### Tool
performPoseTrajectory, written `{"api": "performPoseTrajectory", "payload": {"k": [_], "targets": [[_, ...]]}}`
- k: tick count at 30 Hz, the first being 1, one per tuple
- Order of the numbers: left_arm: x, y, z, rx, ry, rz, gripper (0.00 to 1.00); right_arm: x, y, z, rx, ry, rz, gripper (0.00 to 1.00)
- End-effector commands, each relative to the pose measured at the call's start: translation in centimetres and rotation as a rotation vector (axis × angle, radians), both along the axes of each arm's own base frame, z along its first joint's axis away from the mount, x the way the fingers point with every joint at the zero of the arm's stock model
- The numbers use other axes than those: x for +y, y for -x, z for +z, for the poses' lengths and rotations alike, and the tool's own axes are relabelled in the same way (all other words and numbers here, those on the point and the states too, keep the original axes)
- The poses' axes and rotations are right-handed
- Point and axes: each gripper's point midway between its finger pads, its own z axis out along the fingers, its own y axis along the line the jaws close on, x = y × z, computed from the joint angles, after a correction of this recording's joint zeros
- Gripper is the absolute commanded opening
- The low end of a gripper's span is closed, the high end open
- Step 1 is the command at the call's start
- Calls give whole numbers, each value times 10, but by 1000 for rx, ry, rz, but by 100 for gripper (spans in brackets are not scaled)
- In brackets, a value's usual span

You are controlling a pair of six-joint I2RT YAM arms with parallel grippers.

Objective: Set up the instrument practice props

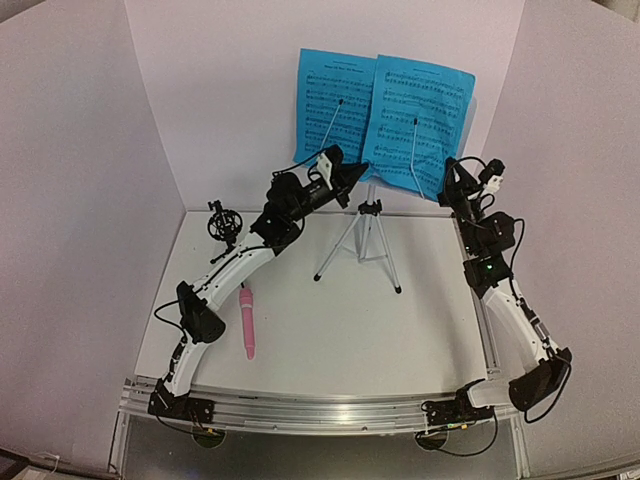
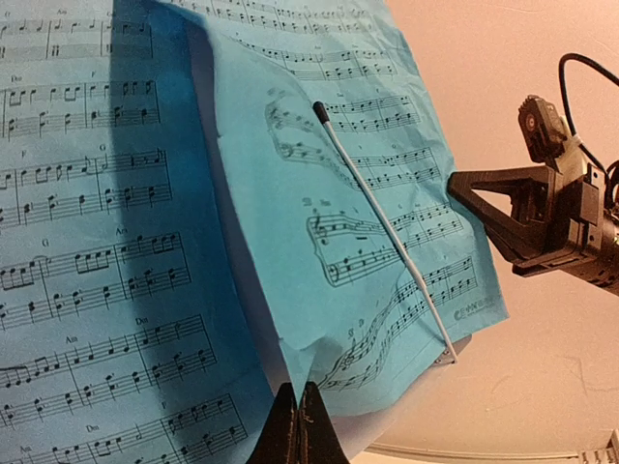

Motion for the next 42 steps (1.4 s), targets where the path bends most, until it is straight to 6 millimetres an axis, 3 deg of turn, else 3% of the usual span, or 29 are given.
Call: {"api": "performPoseTrajectory", "payload": {"k": [1, 10, 17, 24, 42], "targets": [[18, 11, 38, -141, 42, 37, 0, -8, 17, 23, -81, -23, -19, 0], [7, 6, 16, -117, 1, 12, 0, -3, 10, 11, -59, 50, -41, 0], [4, 4, 11, -105, 4, 2, 0, 3, 9, 7, -52, 103, -25, 0], [0, 3, 2, -78, -9, -12, 0, -5, 16, 13, -66, 124, -66, 0], [-4, -1, -6, -71, -10, -16, 0, -23, 24, 3, -46, 143, -137, 0]]}}
